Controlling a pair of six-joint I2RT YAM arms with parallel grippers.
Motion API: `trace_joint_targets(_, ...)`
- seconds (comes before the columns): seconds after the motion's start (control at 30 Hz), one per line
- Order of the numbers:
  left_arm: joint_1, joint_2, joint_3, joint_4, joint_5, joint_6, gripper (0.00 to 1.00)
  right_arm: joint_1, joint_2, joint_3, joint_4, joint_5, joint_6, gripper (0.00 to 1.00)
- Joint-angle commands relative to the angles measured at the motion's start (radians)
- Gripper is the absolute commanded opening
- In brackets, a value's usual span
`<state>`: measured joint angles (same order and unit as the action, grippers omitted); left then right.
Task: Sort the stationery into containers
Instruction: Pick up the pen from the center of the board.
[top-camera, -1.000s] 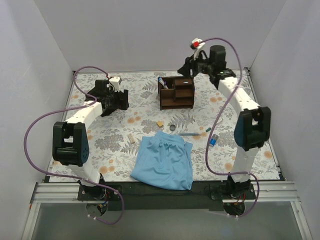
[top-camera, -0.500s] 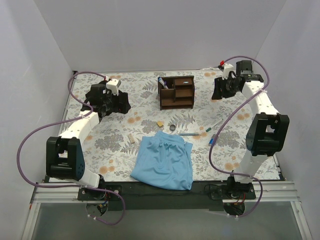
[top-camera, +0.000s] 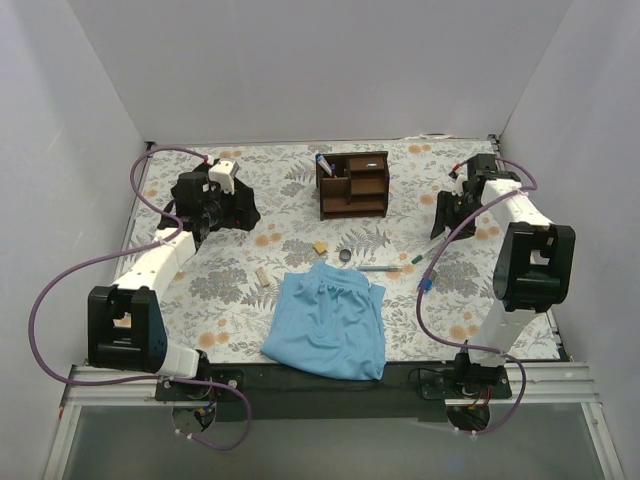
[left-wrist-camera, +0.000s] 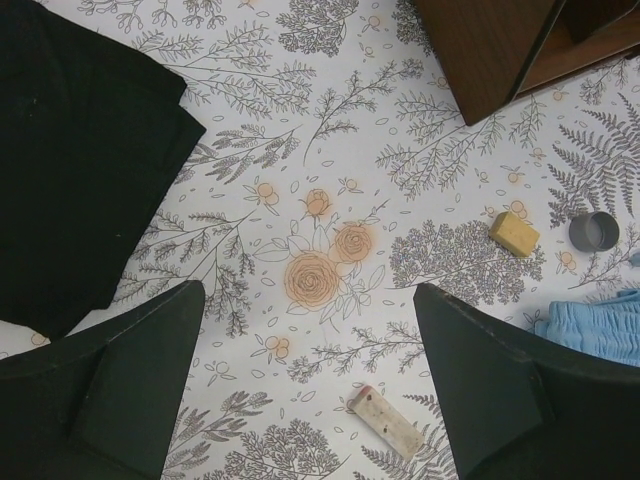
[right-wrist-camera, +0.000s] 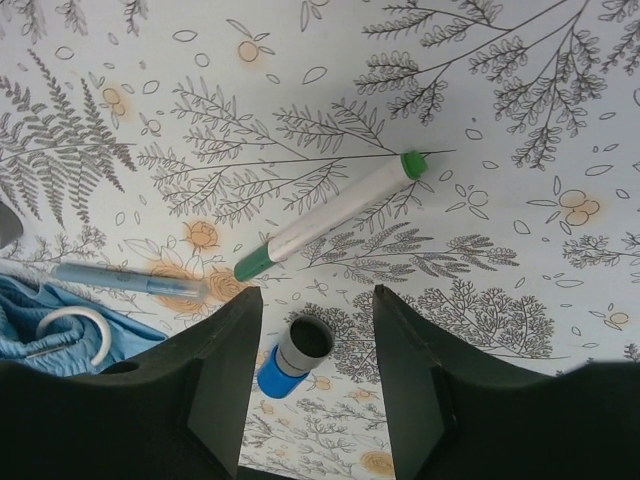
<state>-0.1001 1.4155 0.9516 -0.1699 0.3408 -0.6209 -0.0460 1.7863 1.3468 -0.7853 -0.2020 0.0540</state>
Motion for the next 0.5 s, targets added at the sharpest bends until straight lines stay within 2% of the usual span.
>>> trace_joint_targets(0.0,0.0,-0.049,-0.001,-0.045,-0.013,0.0,0.86,-0.017,0.071,0.049,0.012,0.055,0.064,0.56)
trace_joint_targets(0.47,0.002,0.028,0.053,-0.094,-0.04,0.015,0.86,-0.025,0.217,0.127,0.026,0.044,0.084,0.5)
